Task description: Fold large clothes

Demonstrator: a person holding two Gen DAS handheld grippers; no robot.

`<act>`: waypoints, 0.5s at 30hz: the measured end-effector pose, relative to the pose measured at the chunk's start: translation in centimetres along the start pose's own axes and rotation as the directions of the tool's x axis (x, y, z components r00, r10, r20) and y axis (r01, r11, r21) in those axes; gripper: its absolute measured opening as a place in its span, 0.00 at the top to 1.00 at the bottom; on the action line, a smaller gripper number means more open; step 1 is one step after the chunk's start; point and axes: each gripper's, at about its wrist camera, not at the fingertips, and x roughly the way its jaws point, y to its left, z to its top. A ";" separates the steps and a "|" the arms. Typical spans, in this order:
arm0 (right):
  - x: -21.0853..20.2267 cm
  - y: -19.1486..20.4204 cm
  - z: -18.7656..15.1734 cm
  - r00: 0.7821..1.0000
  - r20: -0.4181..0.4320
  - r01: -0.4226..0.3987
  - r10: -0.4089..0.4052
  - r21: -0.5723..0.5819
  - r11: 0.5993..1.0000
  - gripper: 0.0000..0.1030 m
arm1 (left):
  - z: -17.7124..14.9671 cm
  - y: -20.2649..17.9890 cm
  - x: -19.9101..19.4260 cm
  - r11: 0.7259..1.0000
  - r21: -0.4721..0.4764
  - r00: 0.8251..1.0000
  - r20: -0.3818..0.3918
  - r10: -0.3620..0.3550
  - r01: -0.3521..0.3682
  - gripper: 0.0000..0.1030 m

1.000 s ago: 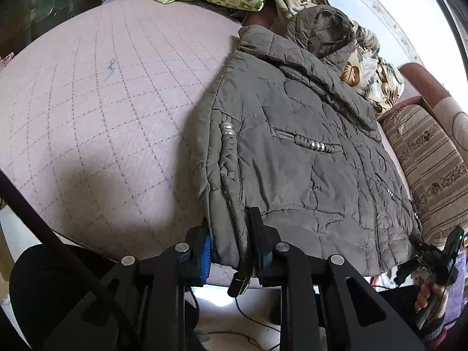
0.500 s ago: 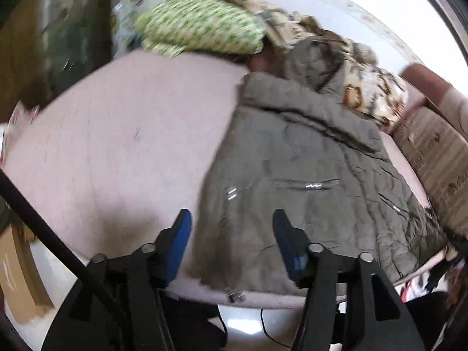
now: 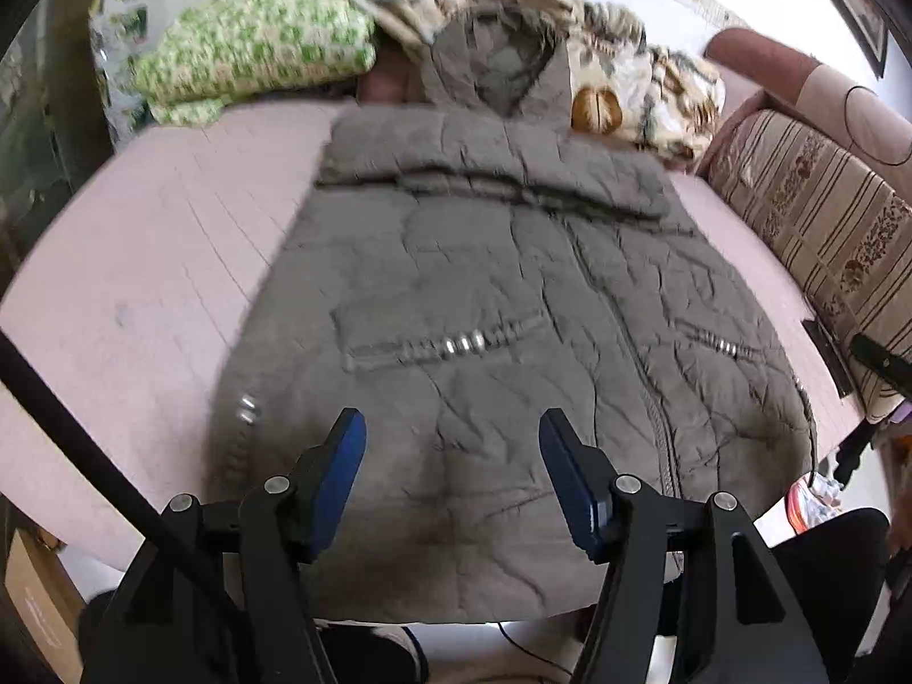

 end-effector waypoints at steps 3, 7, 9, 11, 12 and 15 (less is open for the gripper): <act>3.1 1.1 -1.2 0.995 -0.093 -0.031 0.030 -0.009 0.999 0.59 | -0.8 0.1 2.3 1.000 -0.015 0.997 -0.079 0.010 -0.011 0.39; 6.9 1.6 -2.4 0.976 -0.218 -0.023 0.020 -0.011 1.000 0.59 | -1.1 0.2 3.5 0.999 -0.002 0.989 -0.141 0.037 -0.038 0.39; 6.9 1.6 -2.0 0.974 -0.225 -0.039 0.034 -0.015 0.999 0.59 | -0.1 -0.2 2.8 0.999 0.022 0.992 -0.123 0.038 -0.036 0.39; 5.8 2.4 0.2 0.982 -0.185 -0.047 0.036 -0.056 0.997 0.59 | 2.0 -0.7 1.4 0.998 0.047 0.997 -0.072 0.039 -0.036 0.39; 5.0 2.8 1.5 0.986 -0.162 -0.052 0.039 -0.073 0.996 0.59 | 3.5 -1.0 0.7 0.998 0.056 0.998 -0.043 0.039 -0.036 0.39; 3.2 4.1 5.8 0.991 -0.111 -0.089 0.077 -0.111 0.990 0.59 | 7.9 -1.4 -0.8 0.999 0.046 1.000 0.023 0.008 -0.009 0.38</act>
